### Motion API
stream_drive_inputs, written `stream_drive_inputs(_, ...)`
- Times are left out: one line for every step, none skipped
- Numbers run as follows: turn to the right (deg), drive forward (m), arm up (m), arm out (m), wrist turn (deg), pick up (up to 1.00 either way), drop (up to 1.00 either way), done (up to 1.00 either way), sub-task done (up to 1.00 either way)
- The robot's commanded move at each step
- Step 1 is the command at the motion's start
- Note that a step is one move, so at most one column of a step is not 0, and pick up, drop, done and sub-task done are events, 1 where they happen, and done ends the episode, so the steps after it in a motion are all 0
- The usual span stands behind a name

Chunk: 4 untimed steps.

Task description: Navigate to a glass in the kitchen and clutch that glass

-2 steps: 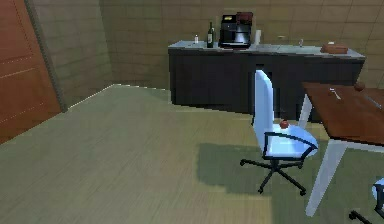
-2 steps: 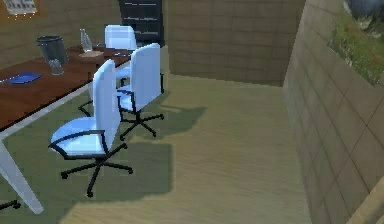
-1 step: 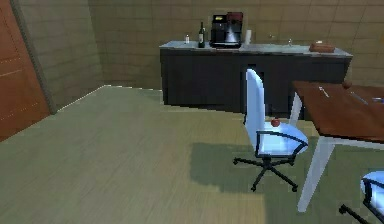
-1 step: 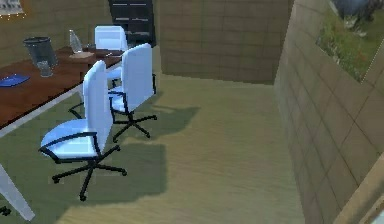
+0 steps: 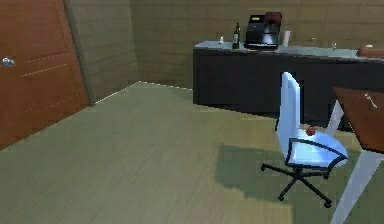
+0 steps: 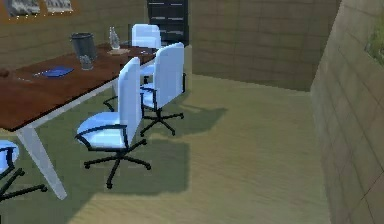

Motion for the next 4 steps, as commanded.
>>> stream_drive_inputs(0.0,1.0,0.0,0.0,0.0,0.0,0.0,0.0,0.0)
stream_drive_inputs(0.0,0.4,0.0,0.0,0.0,0.0,0.0,0.0,0.0)
stream_drive_inputs(24.0,0.0,0.0,0.0,0.0,0.0,0.0,0.0,0.0)
stream_drive_inputs(0.0,0.2,0.0,0.0,0.0,0.0,0.0,0.0,0.0)
